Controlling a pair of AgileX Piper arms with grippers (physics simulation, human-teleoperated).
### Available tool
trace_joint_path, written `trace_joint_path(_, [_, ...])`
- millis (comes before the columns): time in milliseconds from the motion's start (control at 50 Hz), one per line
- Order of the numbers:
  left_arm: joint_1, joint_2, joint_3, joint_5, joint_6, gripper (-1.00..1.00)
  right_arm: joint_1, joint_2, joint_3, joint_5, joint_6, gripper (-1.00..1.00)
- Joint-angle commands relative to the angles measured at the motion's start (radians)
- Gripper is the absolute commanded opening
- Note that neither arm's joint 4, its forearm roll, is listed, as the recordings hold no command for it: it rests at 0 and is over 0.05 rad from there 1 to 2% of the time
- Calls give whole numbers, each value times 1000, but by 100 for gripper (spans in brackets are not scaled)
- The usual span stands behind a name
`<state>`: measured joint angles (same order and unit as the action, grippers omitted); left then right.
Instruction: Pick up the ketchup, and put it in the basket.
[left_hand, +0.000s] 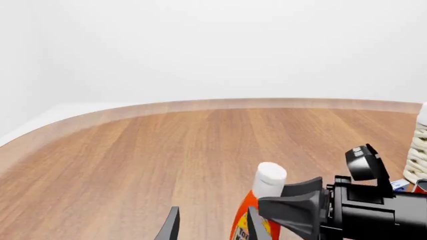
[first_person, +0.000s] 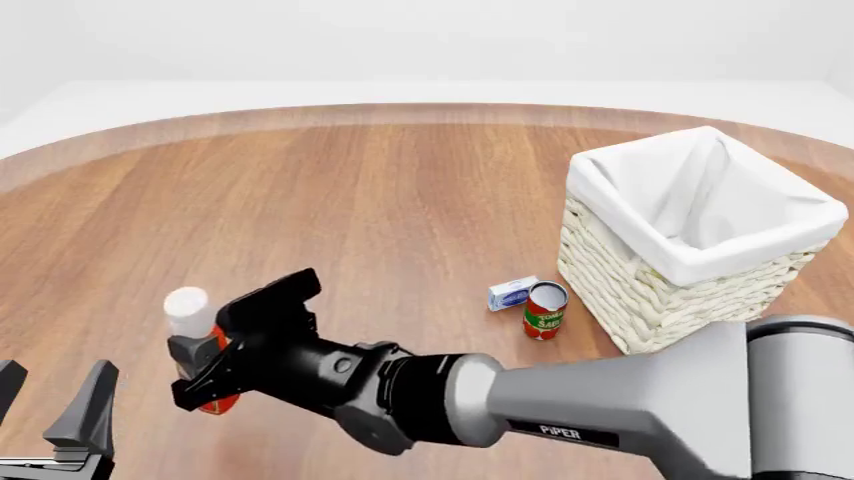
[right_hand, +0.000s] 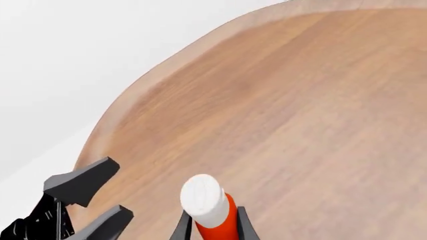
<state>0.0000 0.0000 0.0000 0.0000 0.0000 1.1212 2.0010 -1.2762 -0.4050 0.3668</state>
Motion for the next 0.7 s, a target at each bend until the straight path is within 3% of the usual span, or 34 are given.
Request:
trace_joint_path(20, [0, 0, 0, 0, 0, 100, -58, -44, -13, 3, -7, -100])
trace_joint_path(360, [0, 0, 0, 0, 0, 100, -156, -62, -60, 32, -70, -100])
trace_joint_path(520, [0, 0, 0, 0, 0, 100, -184, -83, -46, 17, -67, -100])
trace_joint_path(600, [0, 0, 0, 0, 0, 100, -224, -98, -61, 38, -106, -100])
trace_joint_path(700, [0, 0, 0, 0, 0, 100, -261, -128, -43, 8, -107, -100])
